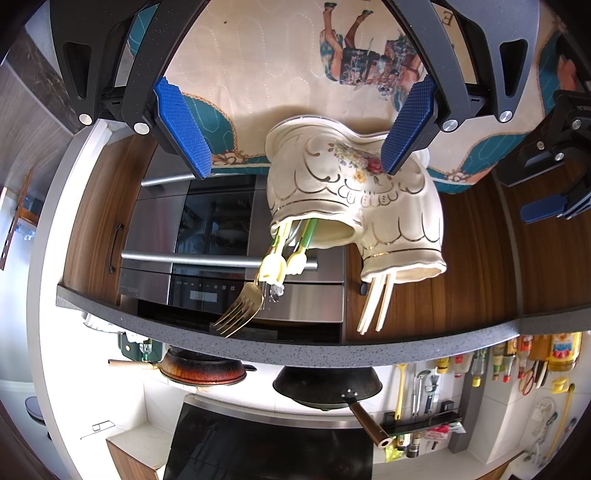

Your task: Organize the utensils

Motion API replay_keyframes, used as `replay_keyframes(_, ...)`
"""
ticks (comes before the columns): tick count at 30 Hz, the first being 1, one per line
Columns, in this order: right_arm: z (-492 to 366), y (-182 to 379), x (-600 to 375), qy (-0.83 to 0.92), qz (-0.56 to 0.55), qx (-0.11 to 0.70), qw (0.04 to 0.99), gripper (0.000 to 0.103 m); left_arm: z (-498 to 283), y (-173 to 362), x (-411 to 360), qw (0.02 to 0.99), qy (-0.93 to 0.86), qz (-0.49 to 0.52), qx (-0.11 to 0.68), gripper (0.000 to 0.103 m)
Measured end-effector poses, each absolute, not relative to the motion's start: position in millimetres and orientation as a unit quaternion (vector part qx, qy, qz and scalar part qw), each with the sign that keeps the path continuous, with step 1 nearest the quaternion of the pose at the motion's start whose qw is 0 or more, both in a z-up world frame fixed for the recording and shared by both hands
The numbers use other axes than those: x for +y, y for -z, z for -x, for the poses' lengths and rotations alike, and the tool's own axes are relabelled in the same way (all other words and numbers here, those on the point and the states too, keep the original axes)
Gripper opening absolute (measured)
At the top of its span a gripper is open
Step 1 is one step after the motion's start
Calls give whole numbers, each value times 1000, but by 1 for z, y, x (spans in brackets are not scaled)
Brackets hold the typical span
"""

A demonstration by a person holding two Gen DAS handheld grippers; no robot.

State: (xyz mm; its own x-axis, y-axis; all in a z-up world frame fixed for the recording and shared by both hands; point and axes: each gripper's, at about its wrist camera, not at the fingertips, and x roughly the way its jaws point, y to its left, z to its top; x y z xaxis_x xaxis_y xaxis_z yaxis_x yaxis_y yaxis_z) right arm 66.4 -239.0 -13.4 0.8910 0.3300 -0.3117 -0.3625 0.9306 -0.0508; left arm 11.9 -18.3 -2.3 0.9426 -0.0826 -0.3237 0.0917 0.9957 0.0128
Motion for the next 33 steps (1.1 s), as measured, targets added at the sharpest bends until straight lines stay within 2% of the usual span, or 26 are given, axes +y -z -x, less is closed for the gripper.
replay_keyframes(33,-67,13,-239,-179,54,151,971,94,-13,4,-19,985,32,-14,171,97)
